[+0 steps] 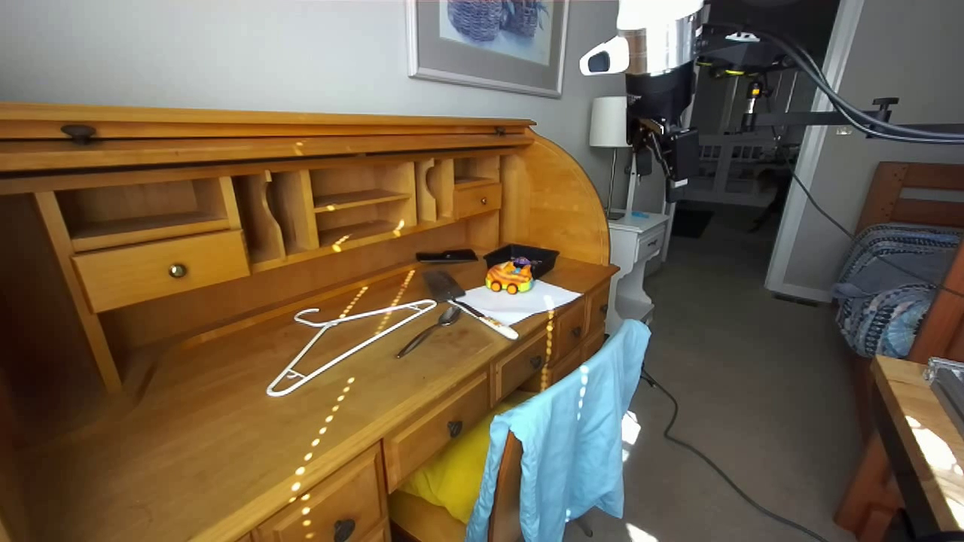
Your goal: Put the towel on the table
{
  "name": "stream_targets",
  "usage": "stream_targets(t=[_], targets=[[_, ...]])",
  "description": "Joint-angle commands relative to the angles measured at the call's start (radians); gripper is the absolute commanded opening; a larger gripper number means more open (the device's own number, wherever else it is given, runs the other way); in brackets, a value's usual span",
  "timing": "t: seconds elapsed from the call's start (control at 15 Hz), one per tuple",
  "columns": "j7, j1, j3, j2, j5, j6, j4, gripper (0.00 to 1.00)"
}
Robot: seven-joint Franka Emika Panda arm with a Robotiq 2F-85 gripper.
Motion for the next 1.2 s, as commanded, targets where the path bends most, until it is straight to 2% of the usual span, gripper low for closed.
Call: stream_targets(t=[0.0,0.07,0.33,0.6,0.93,1.13], targets=[[0.046,0.01,-0.004,0.053,-0.057,-0.03,0.03,1.0],[0.009,0.011,-0.005,0.082,-0.063,-0.043,0.04,1.0],[-0.019,0.025,-0.003,0.206,-0.221,-0.075,0.051,1.0],[-0.081,0.043,0.001,0.312,-0.276,-0.07,0.071,1.0],[-0.271,0.049,0.012,0.393,-0.323,-0.056,0.09,1.0],[-0.287,0.065,0.009,0.451,-0.38,-0.083,0.11,1.0]])
